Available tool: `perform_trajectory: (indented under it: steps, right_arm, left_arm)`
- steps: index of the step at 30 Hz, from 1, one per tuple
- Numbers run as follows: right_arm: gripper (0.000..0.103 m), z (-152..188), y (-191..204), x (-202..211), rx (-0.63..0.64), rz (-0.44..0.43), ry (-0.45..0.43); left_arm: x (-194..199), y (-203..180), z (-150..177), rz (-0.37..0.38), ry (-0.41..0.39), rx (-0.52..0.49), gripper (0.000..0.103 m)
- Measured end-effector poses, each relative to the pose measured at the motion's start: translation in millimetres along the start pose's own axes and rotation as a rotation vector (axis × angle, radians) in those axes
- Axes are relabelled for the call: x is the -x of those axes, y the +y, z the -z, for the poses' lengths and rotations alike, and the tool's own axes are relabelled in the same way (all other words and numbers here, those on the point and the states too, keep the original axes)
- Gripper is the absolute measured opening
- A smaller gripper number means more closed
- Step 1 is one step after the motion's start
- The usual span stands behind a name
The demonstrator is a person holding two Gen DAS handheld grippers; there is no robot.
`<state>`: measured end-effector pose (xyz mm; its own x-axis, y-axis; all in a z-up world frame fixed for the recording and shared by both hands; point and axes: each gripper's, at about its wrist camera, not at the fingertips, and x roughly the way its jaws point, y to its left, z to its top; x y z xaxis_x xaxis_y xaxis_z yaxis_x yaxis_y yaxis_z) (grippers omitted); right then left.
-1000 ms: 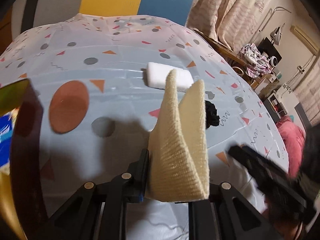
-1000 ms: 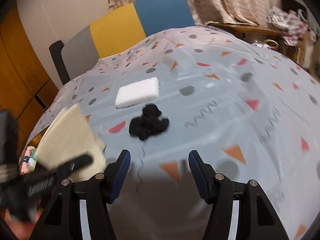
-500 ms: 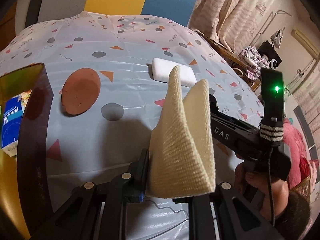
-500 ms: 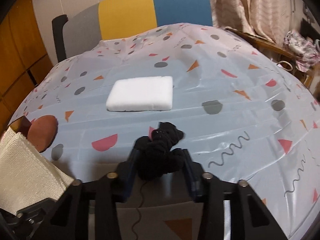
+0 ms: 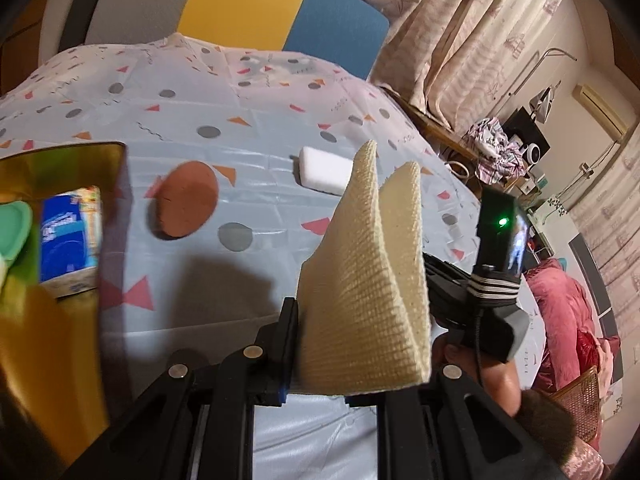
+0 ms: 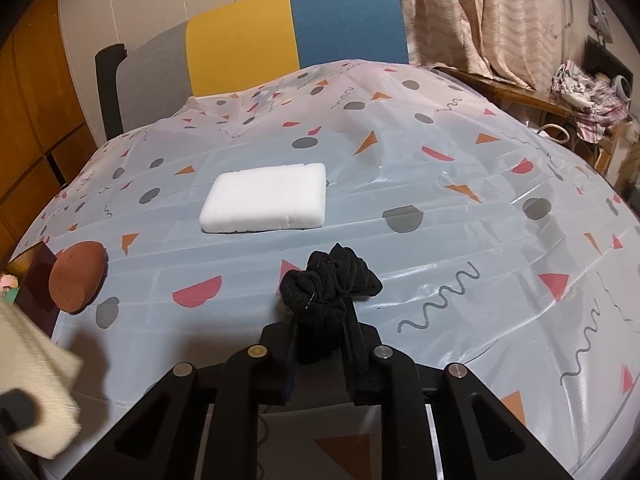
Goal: Organize rigid objects
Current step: 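Carry the cream cloth into the gold tray and open the left tool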
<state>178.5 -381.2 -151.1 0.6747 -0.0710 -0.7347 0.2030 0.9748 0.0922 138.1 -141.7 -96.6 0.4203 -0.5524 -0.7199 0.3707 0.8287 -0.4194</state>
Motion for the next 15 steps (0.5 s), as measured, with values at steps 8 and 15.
perform_trajectory:
  steps: [8,15]
  right_arm:
    - [0.019,2,21,14,0.105,0.046,-0.074]
    - [0.019,4,33,23,0.162,0.091,-0.118]
  left_arm:
    - [44,23,6,-0.005,-0.055,0.060,0.017]
    - [81,57,15,-0.045,-0.103,0.119,0.017]
